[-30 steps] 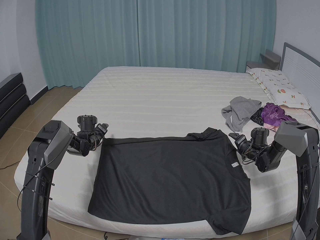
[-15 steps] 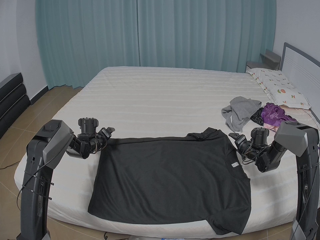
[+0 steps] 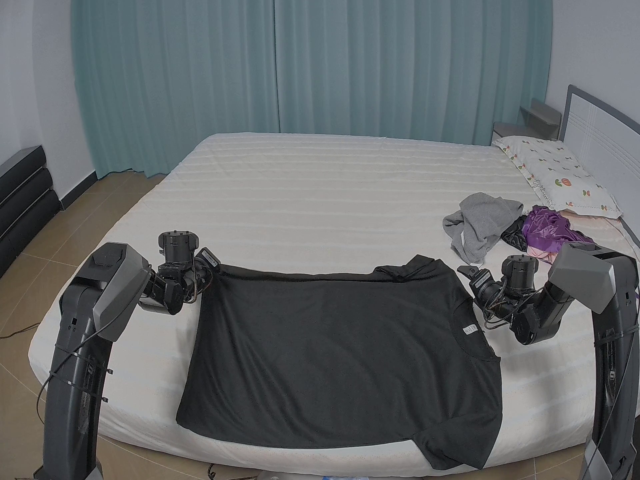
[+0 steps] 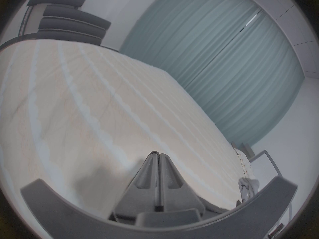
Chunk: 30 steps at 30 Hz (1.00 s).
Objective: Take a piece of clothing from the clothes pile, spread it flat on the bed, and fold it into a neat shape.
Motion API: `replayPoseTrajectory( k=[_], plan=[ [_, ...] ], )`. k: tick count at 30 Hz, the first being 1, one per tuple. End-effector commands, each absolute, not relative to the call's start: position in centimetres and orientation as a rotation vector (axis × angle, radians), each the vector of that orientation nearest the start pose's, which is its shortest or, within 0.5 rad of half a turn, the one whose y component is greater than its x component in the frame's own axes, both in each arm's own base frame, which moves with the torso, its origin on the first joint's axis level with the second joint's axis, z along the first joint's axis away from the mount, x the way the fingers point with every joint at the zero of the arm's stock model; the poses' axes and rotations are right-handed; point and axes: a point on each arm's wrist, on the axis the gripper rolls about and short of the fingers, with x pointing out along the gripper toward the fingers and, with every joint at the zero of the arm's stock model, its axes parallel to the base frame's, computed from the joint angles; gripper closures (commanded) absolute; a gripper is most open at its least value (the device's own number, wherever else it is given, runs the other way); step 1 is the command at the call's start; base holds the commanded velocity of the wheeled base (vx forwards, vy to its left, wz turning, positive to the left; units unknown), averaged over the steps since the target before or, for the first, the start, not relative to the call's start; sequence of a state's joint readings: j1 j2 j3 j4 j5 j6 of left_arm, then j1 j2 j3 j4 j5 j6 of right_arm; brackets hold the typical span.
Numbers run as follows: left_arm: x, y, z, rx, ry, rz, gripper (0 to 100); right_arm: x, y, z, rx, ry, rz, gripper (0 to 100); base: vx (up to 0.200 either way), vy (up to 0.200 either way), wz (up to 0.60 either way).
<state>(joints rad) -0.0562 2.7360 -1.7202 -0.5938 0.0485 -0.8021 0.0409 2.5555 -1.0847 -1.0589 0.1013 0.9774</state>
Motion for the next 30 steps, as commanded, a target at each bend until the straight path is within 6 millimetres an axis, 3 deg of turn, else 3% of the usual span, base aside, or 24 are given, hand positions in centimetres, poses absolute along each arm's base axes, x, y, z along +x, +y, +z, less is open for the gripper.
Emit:
replayPoseTrajectory(
  k=[1,16,23,30],
  plan=[
    [53.1,-2.7,-3.9,-0.768,0.368,0.182,100,43.6,2.0,-4.2,0.975,0.448,-0.073,0,0.000,0.000,0.00],
    [53.5,-2.3,-3.4,-0.785,0.270,0.160,100,43.6,2.0,-4.2,0.975,0.446,-0.071,0,0.000,0.000,0.00],
    [54.6,-1.9,-3.4,-0.790,0.198,0.218,100,43.6,2.0,-4.1,0.975,0.441,-0.069,0,0.000,0.000,0.00],
    [54.5,-2.0,-3.6,-0.789,0.213,0.225,100,43.6,2.0,-4.1,0.975,0.440,-0.068,0,0.000,0.000,0.00]
  ],
)
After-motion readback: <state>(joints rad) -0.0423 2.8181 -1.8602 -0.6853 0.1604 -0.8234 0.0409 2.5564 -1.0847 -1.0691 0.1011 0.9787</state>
